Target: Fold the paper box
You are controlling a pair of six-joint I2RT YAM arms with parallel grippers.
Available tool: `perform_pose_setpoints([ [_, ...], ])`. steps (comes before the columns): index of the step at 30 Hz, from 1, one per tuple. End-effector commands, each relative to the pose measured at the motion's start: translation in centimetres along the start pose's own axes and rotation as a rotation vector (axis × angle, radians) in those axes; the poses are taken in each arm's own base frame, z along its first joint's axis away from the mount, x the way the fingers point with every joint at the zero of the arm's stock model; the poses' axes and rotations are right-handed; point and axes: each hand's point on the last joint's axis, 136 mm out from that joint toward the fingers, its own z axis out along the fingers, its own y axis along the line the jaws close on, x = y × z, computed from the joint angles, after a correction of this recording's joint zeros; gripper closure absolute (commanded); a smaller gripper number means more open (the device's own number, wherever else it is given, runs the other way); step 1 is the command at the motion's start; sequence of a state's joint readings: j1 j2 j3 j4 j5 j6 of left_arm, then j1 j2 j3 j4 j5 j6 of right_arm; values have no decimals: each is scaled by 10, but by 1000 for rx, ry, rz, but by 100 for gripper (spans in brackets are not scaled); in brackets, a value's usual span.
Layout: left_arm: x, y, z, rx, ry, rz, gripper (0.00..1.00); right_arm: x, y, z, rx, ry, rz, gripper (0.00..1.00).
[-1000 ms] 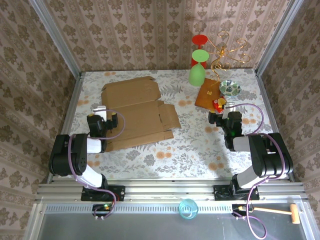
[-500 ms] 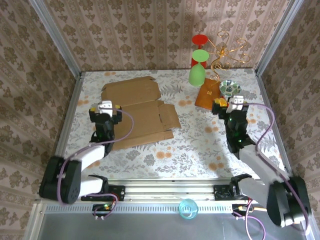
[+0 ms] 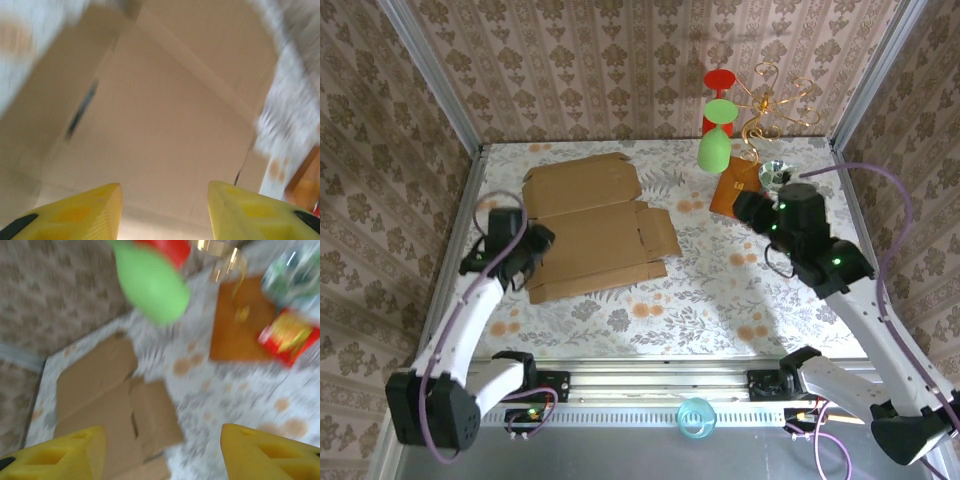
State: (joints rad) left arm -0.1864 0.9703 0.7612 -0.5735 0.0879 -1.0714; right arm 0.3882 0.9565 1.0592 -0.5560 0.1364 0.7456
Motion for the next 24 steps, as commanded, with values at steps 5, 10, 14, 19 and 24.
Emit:
perform_pose_setpoints([
  [5, 69, 71, 11, -46, 128, -416, 46, 95, 16, 51, -131, 339, 252, 34],
  [10, 62, 77, 33, -4, 64, -467, 40, 111, 28, 72, -200, 400, 315, 30],
  [14, 65, 86, 50, -21, 64, -469, 38, 132, 24, 87, -195, 467, 399, 28],
  [19, 51, 85, 59, 10, -4, -447, 36, 137, 27, 91, -218, 487, 418, 27],
  [24, 41, 87, 69, 58, -59, -438, 36, 141, 26, 95, -217, 500, 425, 26],
])
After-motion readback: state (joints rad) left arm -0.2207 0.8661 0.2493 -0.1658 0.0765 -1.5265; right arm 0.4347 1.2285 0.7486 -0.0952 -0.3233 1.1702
